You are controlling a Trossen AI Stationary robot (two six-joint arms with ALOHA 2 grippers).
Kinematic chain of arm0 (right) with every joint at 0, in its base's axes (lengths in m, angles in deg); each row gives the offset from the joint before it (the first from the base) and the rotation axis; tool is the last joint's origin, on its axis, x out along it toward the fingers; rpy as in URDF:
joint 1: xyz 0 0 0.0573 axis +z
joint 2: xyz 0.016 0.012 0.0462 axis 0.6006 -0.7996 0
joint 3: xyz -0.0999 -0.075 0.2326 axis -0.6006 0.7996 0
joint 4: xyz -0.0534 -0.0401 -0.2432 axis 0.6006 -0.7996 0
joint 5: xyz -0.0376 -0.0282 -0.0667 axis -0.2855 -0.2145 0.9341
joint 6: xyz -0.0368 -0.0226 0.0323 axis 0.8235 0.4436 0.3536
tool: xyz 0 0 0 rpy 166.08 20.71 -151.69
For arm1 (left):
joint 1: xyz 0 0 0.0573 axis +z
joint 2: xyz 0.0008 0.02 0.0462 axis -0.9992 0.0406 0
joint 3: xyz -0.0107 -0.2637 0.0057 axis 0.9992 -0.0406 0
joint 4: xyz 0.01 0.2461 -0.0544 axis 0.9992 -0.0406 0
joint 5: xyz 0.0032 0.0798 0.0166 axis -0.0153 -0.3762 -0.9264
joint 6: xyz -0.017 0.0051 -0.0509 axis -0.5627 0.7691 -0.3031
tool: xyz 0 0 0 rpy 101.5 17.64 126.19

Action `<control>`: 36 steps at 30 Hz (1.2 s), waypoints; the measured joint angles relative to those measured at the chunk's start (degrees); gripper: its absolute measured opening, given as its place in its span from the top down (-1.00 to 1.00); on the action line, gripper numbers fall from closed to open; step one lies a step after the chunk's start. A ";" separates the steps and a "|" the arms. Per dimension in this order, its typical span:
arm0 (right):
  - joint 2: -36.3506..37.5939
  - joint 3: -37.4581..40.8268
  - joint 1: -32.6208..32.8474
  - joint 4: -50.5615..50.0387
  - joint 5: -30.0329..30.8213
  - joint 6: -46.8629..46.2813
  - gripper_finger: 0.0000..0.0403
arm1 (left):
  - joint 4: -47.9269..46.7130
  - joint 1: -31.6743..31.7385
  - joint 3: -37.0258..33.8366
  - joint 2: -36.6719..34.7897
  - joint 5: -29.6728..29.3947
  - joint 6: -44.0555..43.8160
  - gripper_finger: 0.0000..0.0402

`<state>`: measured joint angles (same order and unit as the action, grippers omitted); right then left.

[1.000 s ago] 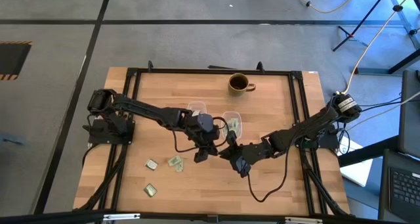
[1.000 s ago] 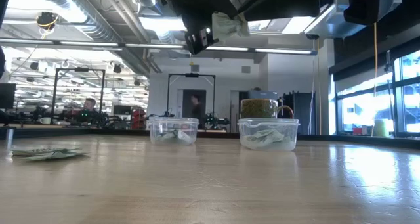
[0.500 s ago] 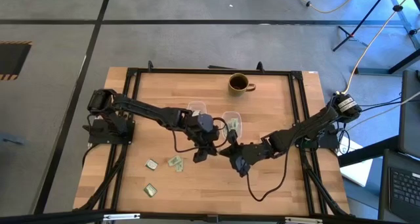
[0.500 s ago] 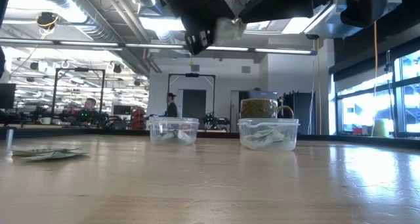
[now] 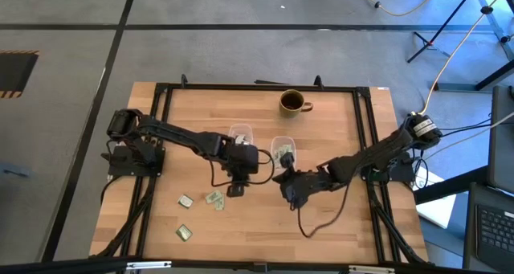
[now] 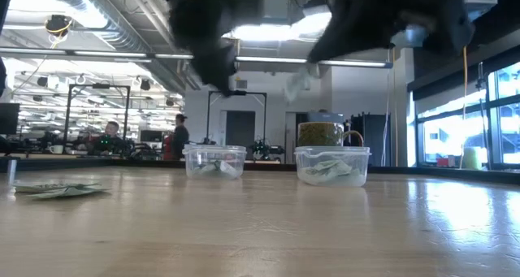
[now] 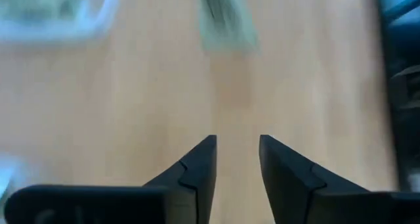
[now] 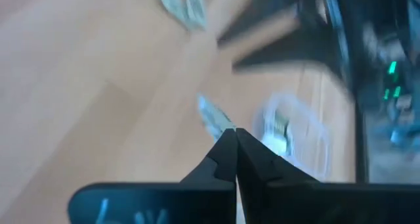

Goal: Pick and place items into bin
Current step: Put the stevia packet into the right transparent bin

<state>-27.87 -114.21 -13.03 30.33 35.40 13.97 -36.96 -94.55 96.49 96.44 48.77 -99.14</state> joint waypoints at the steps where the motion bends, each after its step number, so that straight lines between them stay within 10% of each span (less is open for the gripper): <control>1: 0.00 0.00 -0.65 -1.64 0.08 -1.26 0.99 | -2.62 -0.24 0.00 0.00 -1.33 0.02 0.44; 36: 0.00 0.02 -19.65 -19.13 -12.13 -21.85 0.86 | -13.66 -12.63 0.00 0.00 -14.76 -7.77 0.46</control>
<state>-27.87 -114.19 -32.68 11.20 23.26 -7.88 -50.62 -107.18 96.49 96.44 34.01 -106.92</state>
